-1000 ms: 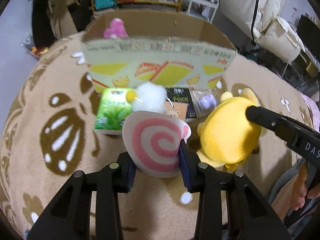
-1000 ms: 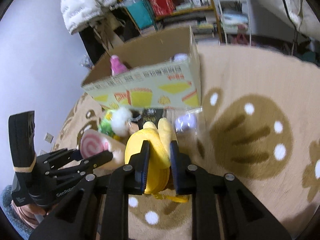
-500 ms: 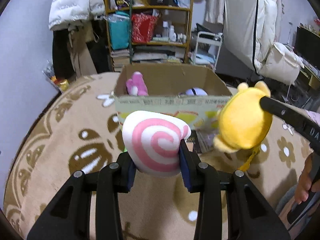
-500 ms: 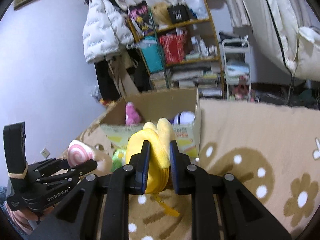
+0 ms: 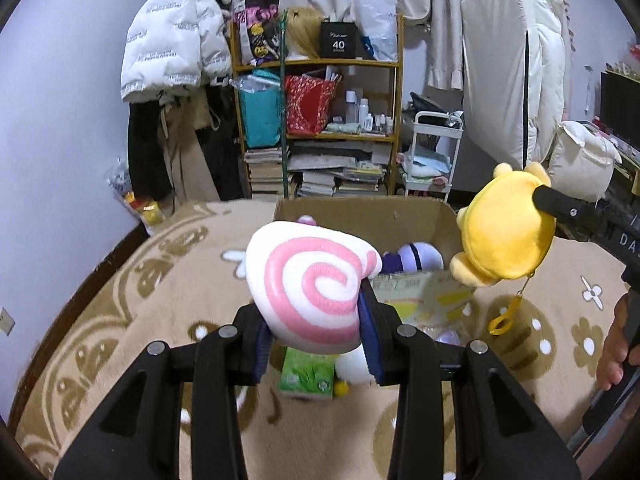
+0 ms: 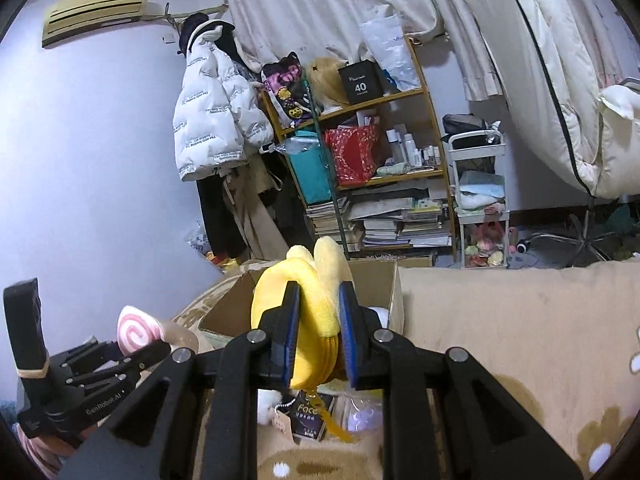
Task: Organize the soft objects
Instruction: 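Lift swirl cushion with left tool while right tool carries yellow plush over box, then lower swirl cushion into box with left tool while right tool lowers yellow plush in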
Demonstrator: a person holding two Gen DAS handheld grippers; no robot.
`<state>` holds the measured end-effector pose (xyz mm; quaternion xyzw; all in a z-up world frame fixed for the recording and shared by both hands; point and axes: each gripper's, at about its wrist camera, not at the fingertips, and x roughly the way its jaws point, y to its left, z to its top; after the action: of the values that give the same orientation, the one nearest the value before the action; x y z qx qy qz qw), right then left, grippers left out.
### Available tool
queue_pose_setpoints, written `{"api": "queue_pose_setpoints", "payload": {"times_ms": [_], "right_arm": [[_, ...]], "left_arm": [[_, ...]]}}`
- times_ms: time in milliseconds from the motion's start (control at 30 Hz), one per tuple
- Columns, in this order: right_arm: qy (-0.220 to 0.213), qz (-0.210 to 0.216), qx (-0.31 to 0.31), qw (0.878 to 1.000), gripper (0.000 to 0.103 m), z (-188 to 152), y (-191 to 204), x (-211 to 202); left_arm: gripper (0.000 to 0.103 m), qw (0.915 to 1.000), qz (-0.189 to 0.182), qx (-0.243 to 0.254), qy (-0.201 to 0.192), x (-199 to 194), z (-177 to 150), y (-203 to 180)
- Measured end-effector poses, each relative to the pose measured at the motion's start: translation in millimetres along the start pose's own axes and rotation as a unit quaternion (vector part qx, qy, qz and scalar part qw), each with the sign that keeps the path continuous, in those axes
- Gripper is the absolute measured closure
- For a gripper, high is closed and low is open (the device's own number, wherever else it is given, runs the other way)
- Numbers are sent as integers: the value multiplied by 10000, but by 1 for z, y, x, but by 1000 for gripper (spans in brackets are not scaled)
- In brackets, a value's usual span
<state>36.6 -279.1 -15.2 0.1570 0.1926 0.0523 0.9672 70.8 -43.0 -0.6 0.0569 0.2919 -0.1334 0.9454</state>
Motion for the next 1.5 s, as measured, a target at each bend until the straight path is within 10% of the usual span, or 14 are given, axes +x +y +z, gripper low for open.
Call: {"api": "queue_pose_setpoints", "payload": {"times_ms": [700, 1500], "right_arm": [[59, 146, -408, 9990, 83, 14, 5, 48], [328, 140, -28, 9994, 82, 9, -18, 92]], "left_arm": [[67, 9978, 145, 220, -612, 35, 51, -8], [65, 9998, -108, 118, 95, 98, 34, -11]]}}
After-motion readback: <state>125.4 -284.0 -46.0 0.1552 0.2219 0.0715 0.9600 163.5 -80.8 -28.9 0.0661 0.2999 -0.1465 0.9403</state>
